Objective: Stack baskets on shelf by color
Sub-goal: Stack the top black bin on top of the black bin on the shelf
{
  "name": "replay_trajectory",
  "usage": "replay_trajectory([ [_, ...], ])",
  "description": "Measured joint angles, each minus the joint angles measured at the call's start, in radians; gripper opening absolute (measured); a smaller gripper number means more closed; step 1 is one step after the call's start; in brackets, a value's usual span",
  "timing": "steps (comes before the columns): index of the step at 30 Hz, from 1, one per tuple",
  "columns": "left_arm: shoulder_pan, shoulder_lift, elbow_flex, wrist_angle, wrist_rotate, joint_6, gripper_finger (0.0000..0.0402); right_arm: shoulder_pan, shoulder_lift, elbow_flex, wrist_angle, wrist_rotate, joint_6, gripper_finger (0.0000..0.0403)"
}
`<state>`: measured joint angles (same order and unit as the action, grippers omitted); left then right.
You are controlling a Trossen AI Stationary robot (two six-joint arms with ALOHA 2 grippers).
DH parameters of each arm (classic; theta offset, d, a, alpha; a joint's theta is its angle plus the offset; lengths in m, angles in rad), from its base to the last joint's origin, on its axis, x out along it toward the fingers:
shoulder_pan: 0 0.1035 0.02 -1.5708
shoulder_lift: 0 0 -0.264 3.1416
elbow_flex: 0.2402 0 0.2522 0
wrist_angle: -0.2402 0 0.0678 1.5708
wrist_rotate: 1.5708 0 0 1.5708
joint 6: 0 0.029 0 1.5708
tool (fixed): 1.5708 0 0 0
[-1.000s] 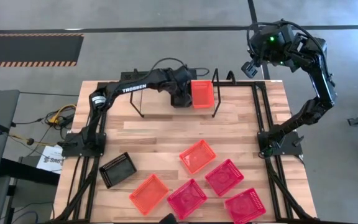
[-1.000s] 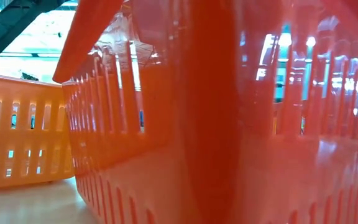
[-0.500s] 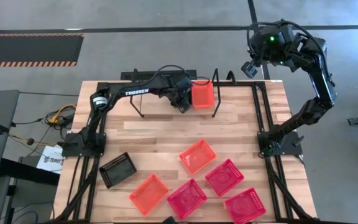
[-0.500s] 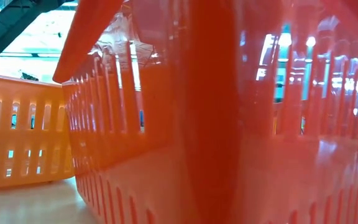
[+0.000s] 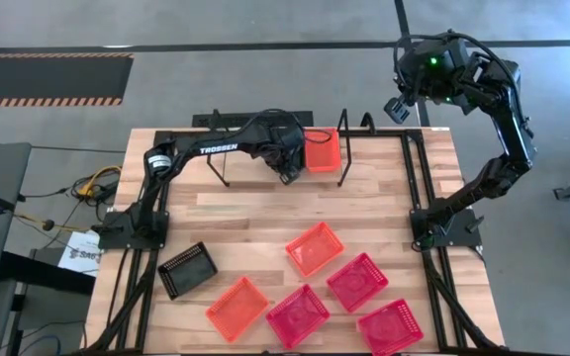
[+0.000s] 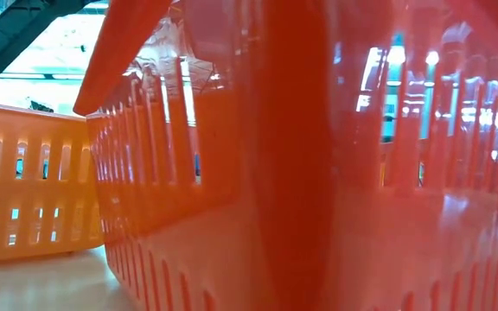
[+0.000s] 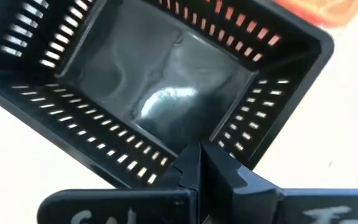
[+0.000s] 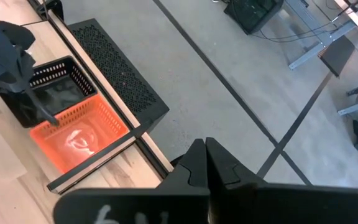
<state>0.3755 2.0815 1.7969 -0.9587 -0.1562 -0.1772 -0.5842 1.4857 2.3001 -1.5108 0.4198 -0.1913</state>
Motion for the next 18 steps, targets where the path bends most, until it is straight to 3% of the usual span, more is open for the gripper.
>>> replay_trajectory([
  [6, -0.015, 0.0, 0.0, -0.065, -0.009, -0.002, 0.0, 0.0, 0.0, 0.0, 0.0, 0.0, 0.0, 0.0001],
  [18, -0.014, -0.003, 0.07, 0.006, -0.028, -0.002, 0.0, 0.0, 0.0, 0.0, 0.0, 0.0, 0.0, 0.0001],
])
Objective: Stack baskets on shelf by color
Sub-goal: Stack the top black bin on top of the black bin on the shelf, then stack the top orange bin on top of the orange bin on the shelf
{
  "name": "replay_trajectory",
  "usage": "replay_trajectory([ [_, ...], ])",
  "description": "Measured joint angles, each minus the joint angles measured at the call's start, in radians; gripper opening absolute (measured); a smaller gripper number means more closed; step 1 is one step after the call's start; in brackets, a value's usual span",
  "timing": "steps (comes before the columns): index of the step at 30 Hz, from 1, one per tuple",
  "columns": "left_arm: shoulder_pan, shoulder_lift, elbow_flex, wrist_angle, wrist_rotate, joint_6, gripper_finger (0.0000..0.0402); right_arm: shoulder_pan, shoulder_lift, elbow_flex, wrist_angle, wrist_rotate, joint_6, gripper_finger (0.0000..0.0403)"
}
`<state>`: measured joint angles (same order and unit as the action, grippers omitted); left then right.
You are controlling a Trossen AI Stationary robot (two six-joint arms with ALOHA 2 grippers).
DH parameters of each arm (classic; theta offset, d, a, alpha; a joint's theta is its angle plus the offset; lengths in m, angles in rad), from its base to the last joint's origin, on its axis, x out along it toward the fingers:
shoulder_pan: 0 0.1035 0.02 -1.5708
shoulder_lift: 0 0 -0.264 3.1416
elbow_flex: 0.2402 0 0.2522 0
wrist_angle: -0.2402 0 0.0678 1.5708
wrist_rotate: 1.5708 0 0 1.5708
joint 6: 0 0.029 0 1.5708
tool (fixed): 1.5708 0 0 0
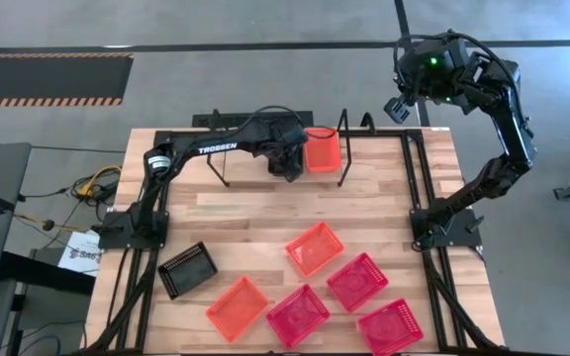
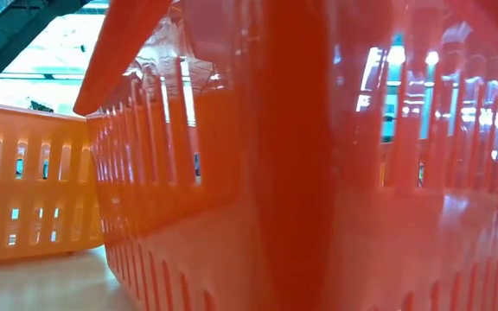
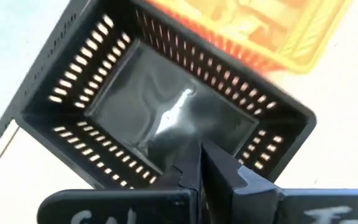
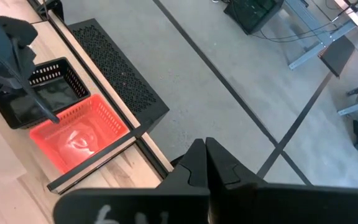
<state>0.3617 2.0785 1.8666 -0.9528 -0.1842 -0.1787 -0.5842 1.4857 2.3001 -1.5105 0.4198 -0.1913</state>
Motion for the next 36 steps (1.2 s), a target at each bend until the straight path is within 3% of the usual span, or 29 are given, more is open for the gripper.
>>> replay_trajectory([
  [4, -0.008, 0.0, 0.091, -0.049, -0.005, -0.001, 0.0, 0.0, 0.0, 0.0, -0.007, 0.0, 0.0, 0.0001],
  [11, -0.06, -0.002, 0.287, -0.316, -0.007, -0.133, 0.0, 0.001, -0.001, -0.002, -0.057, 0.0, 0.042, 0.0001],
  [17, -0.136, -0.003, 0.328, -0.461, -0.003, -0.303, 0.0, 0.024, -0.003, -0.005, -0.06, 0.0, 0.07, 0.0001],
  [28, -0.273, -0.001, 0.289, -0.44, 0.057, -0.437, 0.0, 0.079, 0.0, -0.005, -0.06, 0.0, 0.138, 0.0001],
  [36, -0.357, 0.001, 0.289, -0.345, -0.021, -0.656, 0.0005, 0.115, 0.0, -0.005, -0.06, 0.0, 0.064, 0.0001],
])
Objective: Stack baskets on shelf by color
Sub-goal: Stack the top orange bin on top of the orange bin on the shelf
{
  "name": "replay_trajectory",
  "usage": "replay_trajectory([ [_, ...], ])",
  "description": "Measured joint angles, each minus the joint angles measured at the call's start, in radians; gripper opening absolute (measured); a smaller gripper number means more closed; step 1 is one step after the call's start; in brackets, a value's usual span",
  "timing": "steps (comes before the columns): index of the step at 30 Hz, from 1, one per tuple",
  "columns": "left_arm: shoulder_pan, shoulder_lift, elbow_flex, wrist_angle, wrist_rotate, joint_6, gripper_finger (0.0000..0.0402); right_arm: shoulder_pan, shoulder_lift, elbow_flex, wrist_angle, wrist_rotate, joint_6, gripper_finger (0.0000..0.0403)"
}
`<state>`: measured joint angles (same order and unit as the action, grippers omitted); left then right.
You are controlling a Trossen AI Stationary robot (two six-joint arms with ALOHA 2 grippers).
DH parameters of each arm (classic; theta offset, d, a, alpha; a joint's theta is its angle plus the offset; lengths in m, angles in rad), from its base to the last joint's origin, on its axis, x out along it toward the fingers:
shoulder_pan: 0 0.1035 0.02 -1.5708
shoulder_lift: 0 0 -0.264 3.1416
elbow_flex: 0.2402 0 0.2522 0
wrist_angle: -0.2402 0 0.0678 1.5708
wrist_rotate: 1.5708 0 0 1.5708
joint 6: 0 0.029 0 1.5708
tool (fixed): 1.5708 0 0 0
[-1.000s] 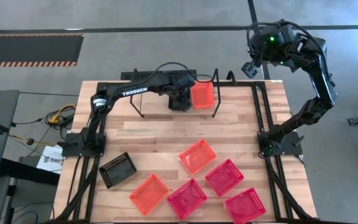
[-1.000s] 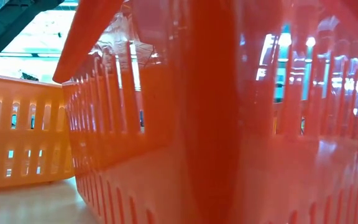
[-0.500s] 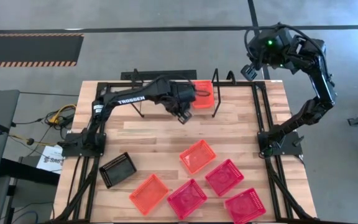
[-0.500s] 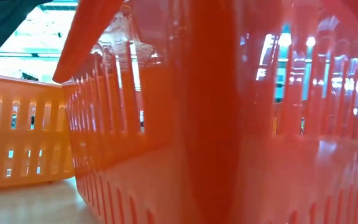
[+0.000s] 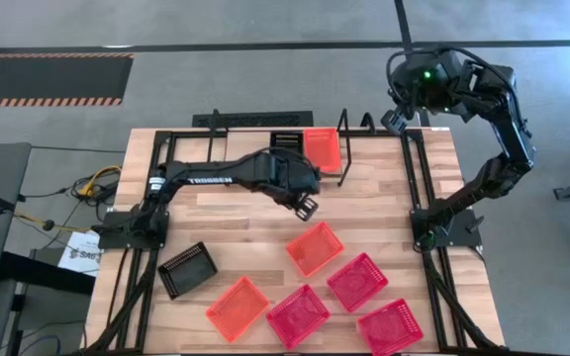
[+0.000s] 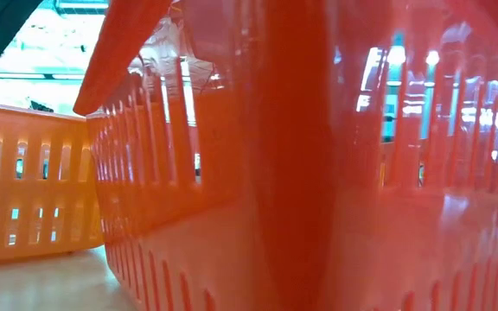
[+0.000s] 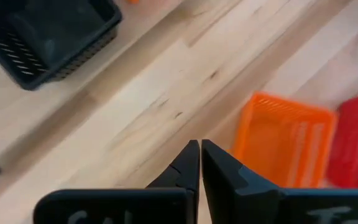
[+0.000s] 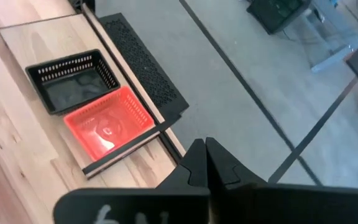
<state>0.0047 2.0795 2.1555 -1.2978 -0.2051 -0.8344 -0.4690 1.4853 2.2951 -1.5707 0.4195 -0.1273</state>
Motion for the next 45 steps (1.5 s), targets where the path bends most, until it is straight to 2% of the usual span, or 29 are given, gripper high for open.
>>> replay_trajectory([
  [5, -0.052, 0.012, 0.002, 0.04, -0.069, -0.131, 0.003, 0.005, 0.0, 0.0, 0.0, 0.0, -0.061, 0.0001],
  [8, -0.078, 0.04, -0.001, 0.04, -0.075, -0.191, 0.0052, 0.005, 0.0, 0.0, 0.004, 0.0, -0.1, 0.0001],
  [11, -0.095, 0.084, 0.0, 0.066, -0.051, -0.226, 0.0075, 0.005, 0.0, 0.0, 0.016, 0.0, -0.125, 0.0001],
  [16, -0.097, 0.16, -0.001, 0.134, 0.059, -0.225, 0.0098, 0.005, 0.0, 0.0, 0.016, 0.0, -0.143, 0.0001],
  [19, -0.096, 0.185, -0.001, 0.177, 0.114, -0.192, 0.0102, 0.005, 0.0, -0.001, 0.016, 0.0, -0.144, 0.0001],
  [22, -0.096, 0.201, 0.003, 0.201, 0.119, -0.141, 0.0103, 0.005, 0.0, -0.001, 0.016, 0.0, -0.146, 0.0001],
  [28, -0.092, 0.234, 0.0, 0.153, 0.153, -0.068, 0.0103, 0.005, 0.0, -0.001, 0.016, 0.0, -0.156, 0.0001],
  [37, -0.072, 0.299, -0.002, 0.066, 0.174, -0.061, 0.0103, 0.005, -0.001, -0.001, 0.018, -0.003, -0.159, 0.0001],
  [39, -0.065, 0.31, 0.001, 0.117, 0.203, -0.06, 0.0103, 0.005, -0.001, -0.001, 0.018, -0.003, -0.16, 0.0001],
  [41, -0.059, 0.312, 0.0, 0.1, 0.222, -0.062, 0.0103, 0.005, -0.001, -0.001, 0.019, -0.003, -0.162, 0.0001],
  [45, -0.053, 0.312, 0.001, 0.139, 0.228, -0.068, 0.0103, 0.005, -0.001, -0.001, 0.023, -0.003, -0.162, 0.0001],
])
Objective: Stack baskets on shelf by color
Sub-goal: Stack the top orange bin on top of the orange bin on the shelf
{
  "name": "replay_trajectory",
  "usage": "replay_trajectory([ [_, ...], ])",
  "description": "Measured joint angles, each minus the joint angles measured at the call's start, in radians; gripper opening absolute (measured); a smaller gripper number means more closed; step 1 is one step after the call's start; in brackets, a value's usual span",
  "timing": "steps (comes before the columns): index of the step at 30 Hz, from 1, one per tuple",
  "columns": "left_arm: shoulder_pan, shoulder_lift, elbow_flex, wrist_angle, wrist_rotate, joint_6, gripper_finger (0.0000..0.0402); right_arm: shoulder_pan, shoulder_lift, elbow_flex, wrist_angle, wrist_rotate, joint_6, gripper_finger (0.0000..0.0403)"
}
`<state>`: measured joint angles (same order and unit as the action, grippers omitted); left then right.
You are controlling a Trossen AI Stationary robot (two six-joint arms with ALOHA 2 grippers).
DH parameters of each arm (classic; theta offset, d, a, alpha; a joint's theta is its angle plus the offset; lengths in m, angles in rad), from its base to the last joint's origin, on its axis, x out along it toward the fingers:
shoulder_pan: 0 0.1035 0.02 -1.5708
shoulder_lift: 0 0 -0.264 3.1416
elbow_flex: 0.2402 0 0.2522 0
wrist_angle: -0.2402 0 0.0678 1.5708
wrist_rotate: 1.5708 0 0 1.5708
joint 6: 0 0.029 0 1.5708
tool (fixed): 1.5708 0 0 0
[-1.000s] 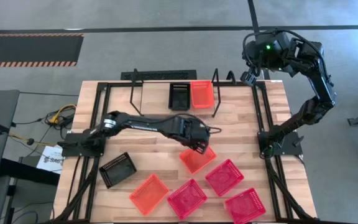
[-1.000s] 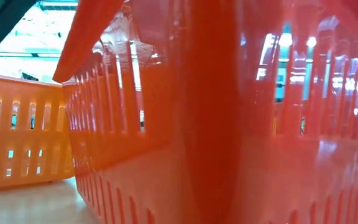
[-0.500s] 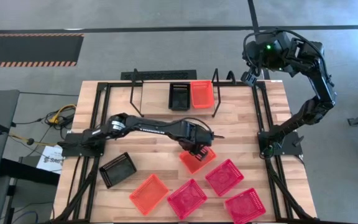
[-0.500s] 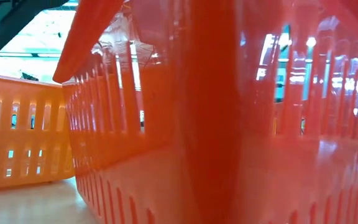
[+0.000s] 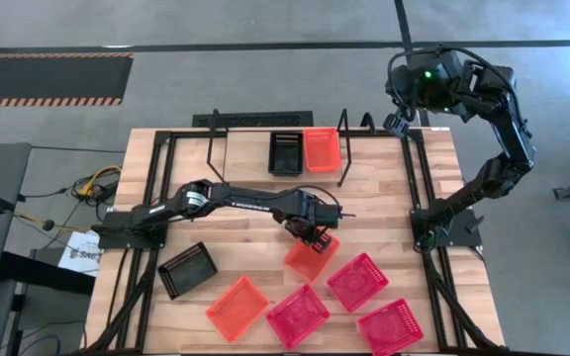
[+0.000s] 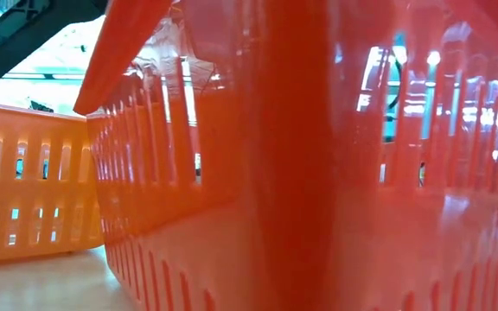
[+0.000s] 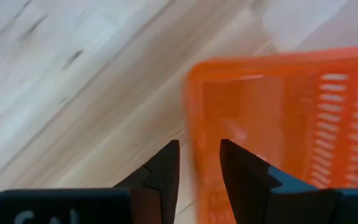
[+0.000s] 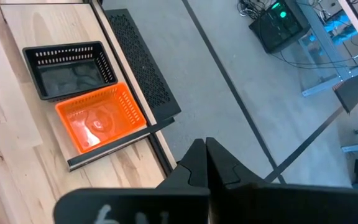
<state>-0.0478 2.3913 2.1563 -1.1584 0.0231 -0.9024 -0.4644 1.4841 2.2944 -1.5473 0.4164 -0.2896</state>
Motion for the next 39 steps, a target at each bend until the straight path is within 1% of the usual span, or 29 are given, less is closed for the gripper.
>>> replay_trajectory([
  [4, 0.002, 0.0, 0.0, 0.017, 0.029, -0.003, 0.0103, 0.0, 0.0, 0.0, 0.0, 0.0, -0.001, 0.0001],
  [6, 0.002, 0.005, 0.0, 0.031, 0.037, 0.015, 0.0094, 0.0, 0.0, 0.0, 0.003, 0.0, -0.003, 0.0001],
  [8, 0.003, 0.009, 0.0, 0.027, 0.037, 0.05, 0.0064, 0.0, 0.0, 0.0, 0.005, 0.0, -0.005, 0.0001],
  [10, 0.004, 0.009, 0.001, 0.025, 0.017, 0.087, 0.0021, 0.0, 0.0, 0.0, 0.008, 0.0, -0.006, 0.0001],
  [13, 0.014, -0.006, 0.025, -0.061, -0.05, 0.098, 0.0006, 0.0, 0.0, 0.0, 0.008, 0.0, -0.007, 0.0001],
  [15, 0.026, -0.032, 0.062, -0.128, -0.116, 0.096, 0.0003, 0.0, 0.0, 0.0, 0.009, 0.0, -0.007, 0.0001],
  [18, 0.051, -0.084, 0.145, -0.274, -0.244, 0.095, 0.0002, 0.0, 0.0, 0.0, 0.012, 0.0, 0.004, 0.0001],
  [20, 0.067, -0.121, 0.201, -0.341, -0.335, 0.087, 0.0001, 0.0, 0.0, 0.0, 0.012, 0.0, 0.022, 0.0001],
  [23, 0.091, -0.247, 0.161, -0.348, -0.491, 0.083, 0.0001, 0.0, 0.0, 0.0, 0.021, 0.001, 0.07, 0.0001],
  [26, 0.117, -0.365, 0.159, -0.373, -0.676, 0.053, 0.0, 0.0, 0.0, 0.0, 0.049, 0.005, 0.134, 0.0001],
  [27, 0.125, -0.401, 0.159, -0.369, -0.74, 0.056, 0.0, 0.001, 0.001, 0.0, 0.063, 0.006, 0.156, 0.0],
  [30, 0.147, -0.498, 0.158, -0.346, -0.87, 0.114, 0.0, 0.028, 0.009, -0.003, 0.112, 0.045, 0.226, 0.0],
  [33, 0.163, -0.586, 0.159, -0.326, -0.945, 0.199, 0.0, 0.083, 0.009, -0.053, 0.175, 0.105, 0.27, 0.0],
  [35, 0.173, -0.623, 0.159, -0.326, -0.977, 0.251, 0.0, 0.126, 0.009, -0.106, 0.236, 0.115, 0.288, 0.0],
  [39, 0.193, -0.67, 0.158, -0.327, -1.008, 0.332, 0.0, 0.221, 0.01, -0.27, 0.444, 0.158, 0.265, 0.0],
])
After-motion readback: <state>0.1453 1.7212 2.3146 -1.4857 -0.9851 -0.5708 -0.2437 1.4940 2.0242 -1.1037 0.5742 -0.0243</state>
